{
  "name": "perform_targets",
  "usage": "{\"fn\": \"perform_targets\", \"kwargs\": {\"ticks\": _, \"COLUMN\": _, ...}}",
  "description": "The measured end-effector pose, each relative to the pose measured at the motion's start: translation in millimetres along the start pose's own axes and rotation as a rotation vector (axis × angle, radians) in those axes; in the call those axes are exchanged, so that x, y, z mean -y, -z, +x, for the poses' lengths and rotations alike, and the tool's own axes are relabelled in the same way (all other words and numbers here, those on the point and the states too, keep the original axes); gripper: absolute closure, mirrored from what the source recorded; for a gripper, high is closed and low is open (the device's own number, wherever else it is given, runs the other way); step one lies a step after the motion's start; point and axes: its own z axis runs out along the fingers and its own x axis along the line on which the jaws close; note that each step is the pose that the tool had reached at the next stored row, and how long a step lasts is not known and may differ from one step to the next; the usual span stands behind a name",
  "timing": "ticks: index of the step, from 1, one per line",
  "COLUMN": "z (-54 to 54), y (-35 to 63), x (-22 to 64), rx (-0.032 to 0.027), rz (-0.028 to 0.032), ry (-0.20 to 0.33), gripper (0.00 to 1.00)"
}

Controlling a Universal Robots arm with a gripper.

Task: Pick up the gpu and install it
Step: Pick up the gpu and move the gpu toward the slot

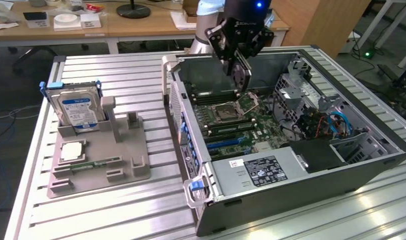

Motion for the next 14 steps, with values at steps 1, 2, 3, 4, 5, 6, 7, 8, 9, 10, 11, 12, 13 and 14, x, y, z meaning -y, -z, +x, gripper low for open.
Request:
{"fn": "perform_targets", "kwargs": {"ticks": 1, "z": -3.4, "y": -0.1, "x": 0.0, "rx": 0.0, "rz": 0.0, "ry": 0.0, "gripper": 0.71}}
{"fn": "perform_targets", "kwargs": {"ticks": 2, "z": -6.8, "y": -0.2, "x": 0.0, "rx": 0.0, "rz": 0.0001, "ry": 0.0, "gripper": 0.71}}
{"fn": "perform_targets", "kwargs": {"ticks": 3, "z": -10.3, "y": -0.3, "x": 0.0, "rx": 0.0, "rz": 0.0, "ry": 0.0, "gripper": 0.71}}
{"fn": "perform_targets", "kwargs": {"ticks": 4, "z": -13.6, "y": -0.4, "x": 0.0, "rx": 0.0, "rz": 0.0001, "ry": 0.0, "gripper": 0.71}}
{"fn": "perform_targets", "kwargs": {"ticks": 5, "z": -17.1, "y": -0.6, "x": 0.0, "rx": 0.0001, "rz": 0.0, "ry": 0.0, "gripper": 0.71}}
{"fn": "perform_targets", "kwargs": {"ticks": 6, "z": -20.3, "y": -0.6, "x": 0.0, "rx": 0.0, "rz": 0.0001, "ry": 0.0, "gripper": 0.71}}
{"fn": "perform_targets", "kwargs": {"ticks": 7, "z": -23.5, "y": -0.7, "x": 0.0, "rx": 0.0, "rz": 0.0001, "ry": 0.0, "gripper": 0.71}}
{"fn": "perform_targets", "kwargs": {"ticks": 8, "z": -26.6, "y": -0.8, "x": 0.0, "rx": 0.0, "rz": 0.0001, "ry": 0.0, "gripper": 0.71}}
{"fn": "perform_targets", "kwargs": {"ticks": 9, "z": -29.7, "y": -0.9, "x": 0.0, "rx": 0.0, "rz": 0.0001, "ry": 0.0, "gripper": 0.71}}
{"fn": "perform_targets", "kwargs": {"ticks": 10, "z": -32.9, "y": -1.0, "x": 0.0, "rx": 0.0, "rz": 0.0001, "ry": 0.0, "gripper": 0.71}}
{"fn": "perform_targets", "kwargs": {"ticks": 11, "z": -36.6, "y": -1.1, "x": 0.0, "rx": 0.0, "rz": 0.0002, "ry": 0.0, "gripper": 0.71}}
{"fn": "perform_targets", "kwargs": {"ticks": 12, "z": -39.8, "y": -1.2, "x": 0.0, "rx": 0.0, "rz": 0.0001, "ry": 0.0, "gripper": 0.71}}
{"fn": "perform_targets", "kwargs": {"ticks": 13, "z": -42.9, "y": -1.3, "x": 0.0, "rx": 0.0, "rz": 0.0001, "ry": 0.0, "gripper": 0.71}}
{"fn": "perform_targets", "kwargs": {"ticks": 14, "z": -45.9, "y": -1.4, "x": 0.0, "rx": 0.0, "rz": 0.0001, "ry": 0.0, "gripper": 0.71}}
